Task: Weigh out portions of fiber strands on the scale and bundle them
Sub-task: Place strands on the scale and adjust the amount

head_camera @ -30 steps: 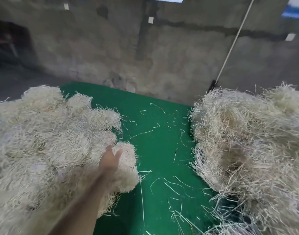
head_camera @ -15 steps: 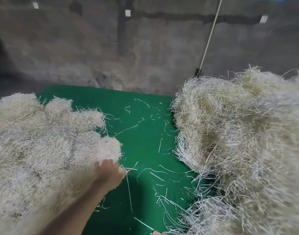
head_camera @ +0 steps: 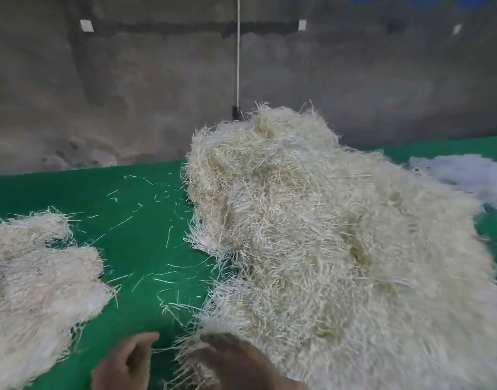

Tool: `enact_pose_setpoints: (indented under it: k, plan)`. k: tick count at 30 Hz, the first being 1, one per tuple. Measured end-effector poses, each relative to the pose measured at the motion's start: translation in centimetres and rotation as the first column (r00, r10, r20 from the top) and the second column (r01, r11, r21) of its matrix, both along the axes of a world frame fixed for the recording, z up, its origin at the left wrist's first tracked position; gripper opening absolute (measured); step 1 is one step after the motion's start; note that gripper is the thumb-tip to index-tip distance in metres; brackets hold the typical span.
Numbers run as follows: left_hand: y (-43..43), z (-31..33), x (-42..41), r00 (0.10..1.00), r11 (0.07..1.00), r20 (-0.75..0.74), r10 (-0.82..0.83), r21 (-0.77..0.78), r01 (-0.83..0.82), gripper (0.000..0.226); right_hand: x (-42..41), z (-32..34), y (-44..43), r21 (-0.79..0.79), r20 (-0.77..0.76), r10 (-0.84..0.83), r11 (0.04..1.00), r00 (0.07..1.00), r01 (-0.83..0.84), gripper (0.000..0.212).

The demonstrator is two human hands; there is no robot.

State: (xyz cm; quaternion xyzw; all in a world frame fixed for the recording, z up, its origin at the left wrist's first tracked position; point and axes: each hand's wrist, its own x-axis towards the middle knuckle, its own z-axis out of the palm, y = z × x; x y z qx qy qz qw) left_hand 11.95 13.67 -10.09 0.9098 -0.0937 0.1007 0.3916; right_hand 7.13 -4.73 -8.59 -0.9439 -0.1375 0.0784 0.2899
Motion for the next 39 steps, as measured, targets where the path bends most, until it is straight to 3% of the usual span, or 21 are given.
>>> enact_pose_setpoints:
  k: [1, 4, 7, 9, 10, 12, 15, 17, 20, 23, 26, 29, 31, 33, 37, 39]
  plan:
    - [-1.0, -0.2, -1.1, 0.999, 0.997, -0.011, -0.047, -0.057, 0.046, 0.014, -1.4, 0.3, -1.1, 0.043, 0.051, -0.048, 0.998, 0.998, 0.046, 0.038]
    - [-4.7, 0.4, -4.8, 0.99, 0.982, -0.074, -0.117, -0.158, 0.105, 0.014, -5.3, 1.7, -4.9, 0.259, 0.001, -0.271, 0.93, 0.962, 0.262, 0.041]
    - [-8.7, 2.4, -7.8, 0.979, 0.955, -0.079, -0.187, -0.25, 0.162, 0.029, -8.6, 2.3, -8.7, -0.027, 0.149, -0.268, 0.961, 0.952, 0.275, 0.044]
    - [-10.7, 3.7, -9.0, 0.972, 0.949, -0.089, -0.216, -0.255, 0.187, 0.042, -10.0, 1.9, -11.4, -0.221, 0.229, -0.2, 0.942, 0.953, 0.251, 0.062]
    - [-11.7, 4.3, -9.5, 0.969, 0.945, -0.118, -0.217, -0.274, 0.179, 0.034, -10.2, 1.9, -12.6, -0.28, 0.238, -0.199, 0.923, 0.951, 0.264, 0.071]
    - [-13.2, 5.4, -10.1, 0.964, 0.945, -0.177, -0.199, -0.295, 0.141, 0.016, -10.3, 0.9, -15.1, -0.334, 0.21, -0.214, 0.901, 0.954, 0.276, 0.091]
    - [-15.1, 6.5, -10.8, 0.938, 0.914, -0.304, -0.168, -0.405, 0.032, 0.02, -10.3, -1.3, -16.7, -0.335, 0.226, -0.203, 0.902, 0.953, 0.272, 0.111]
    - [-16.4, 7.6, -11.2, 0.949, 0.897, -0.283, -0.141, -0.441, 0.002, 0.019, -10.0, -2.9, -15.8, -0.335, 0.233, -0.17, 0.91, 0.957, 0.243, 0.102]
    - [-17.7, 8.5, -11.2, 0.969, 0.893, -0.226, -0.102, -0.45, -0.011, 0.021, -9.2, -3.2, -14.9, -0.36, 0.221, -0.205, 0.891, 0.953, 0.275, 0.065]
    - [-18.4, 9.4, -10.7, 0.974, 0.886, -0.21, -0.082, -0.463, -0.025, 0.02, -7.2, 0.6, -17.3, -0.074, 0.334, -0.386, 0.899, 0.86, 0.432, 0.059]
    - [-19.7, 10.6, -10.2, 0.954, 0.866, -0.252, -0.163, -0.5, 0.016, 0.023, -5.4, 7.1, -20.3, 0.257, 0.322, -0.5, 0.863, 0.804, 0.434, 0.06]
    - [-21.6, 12.3, -10.4, 0.973, 0.836, -0.187, -0.133, -0.549, 0.009, 0.038, -4.6, 11.6, -22.6, 0.398, 0.223, -0.562, 0.798, 0.796, 0.452, 0.053]
    - [-22.4, 13.0, -10.9, 0.998, 0.889, -0.028, -0.057, -0.456, 0.038, 0.063, -4.5, 12.9, -23.7, 0.473, 0.199, -0.606, 0.748, 0.77, 0.467, 0.051]
    - [-23.6, 13.7, -11.2, 0.987, 0.929, 0.09, -0.132, -0.335, 0.155, 0.08, -4.4, 13.7, -24.6, 0.507, 0.245, -0.639, 0.725, 0.729, 0.466, 0.05]
    - [-26.8, 13.3, -8.9, 0.936, 0.941, -0.093, -0.339, -0.006, 0.34, 0.118, -3.9, 15.9, -25.1, 0.681, 0.026, -0.608, 0.592, 0.794, 0.431, 0.05]
    - [-27.9, 12.5, -6.8, 0.909, 0.932, -0.205, -0.362, -0.052, 0.359, 0.116, -3.4, 17.0, -25.9, 0.8, -0.073, -0.612, 0.435, 0.788, 0.412, 0.037]
